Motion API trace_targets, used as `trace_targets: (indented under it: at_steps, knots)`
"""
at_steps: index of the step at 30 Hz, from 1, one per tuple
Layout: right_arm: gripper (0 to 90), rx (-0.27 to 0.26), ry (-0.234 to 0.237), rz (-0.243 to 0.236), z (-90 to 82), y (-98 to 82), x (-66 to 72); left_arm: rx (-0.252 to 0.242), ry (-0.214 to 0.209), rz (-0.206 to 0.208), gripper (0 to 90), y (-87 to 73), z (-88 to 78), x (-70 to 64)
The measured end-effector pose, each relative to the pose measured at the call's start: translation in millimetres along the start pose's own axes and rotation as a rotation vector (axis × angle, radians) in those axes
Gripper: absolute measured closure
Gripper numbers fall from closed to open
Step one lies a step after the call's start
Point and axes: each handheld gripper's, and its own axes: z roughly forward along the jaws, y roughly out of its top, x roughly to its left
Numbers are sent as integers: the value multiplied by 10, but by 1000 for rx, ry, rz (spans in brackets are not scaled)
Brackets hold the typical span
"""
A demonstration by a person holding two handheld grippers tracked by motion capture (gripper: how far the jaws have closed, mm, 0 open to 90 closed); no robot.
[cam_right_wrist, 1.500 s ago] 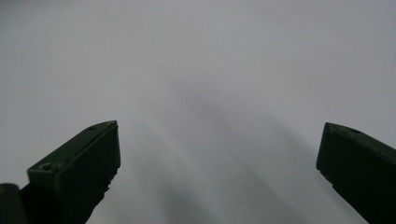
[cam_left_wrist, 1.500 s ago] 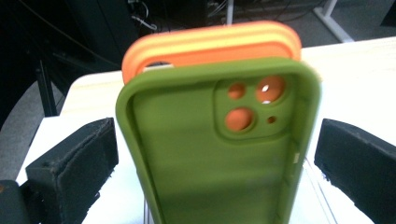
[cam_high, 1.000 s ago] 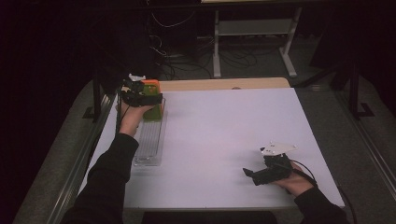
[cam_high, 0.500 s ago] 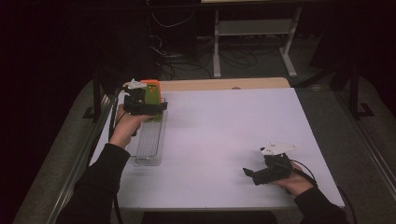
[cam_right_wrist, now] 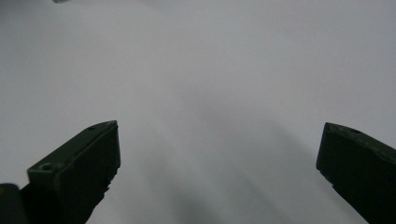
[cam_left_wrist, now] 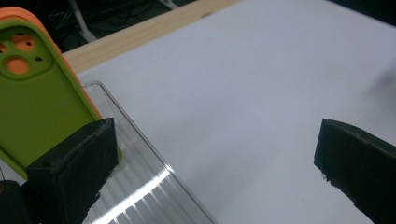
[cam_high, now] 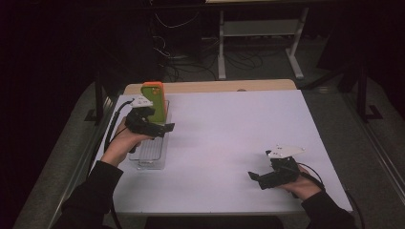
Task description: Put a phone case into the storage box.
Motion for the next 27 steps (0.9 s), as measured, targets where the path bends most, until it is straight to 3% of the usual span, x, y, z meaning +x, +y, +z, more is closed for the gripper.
trace_targets:
  at_steps: [12,27]
  knots:
    - [0,-28,17,-4,-59,51,7,0,-93,60,0,-324,-190,-195]
    - [0,-55,28,-10,-139,153,9,-3,-125,102,0,-654,-260,-365]
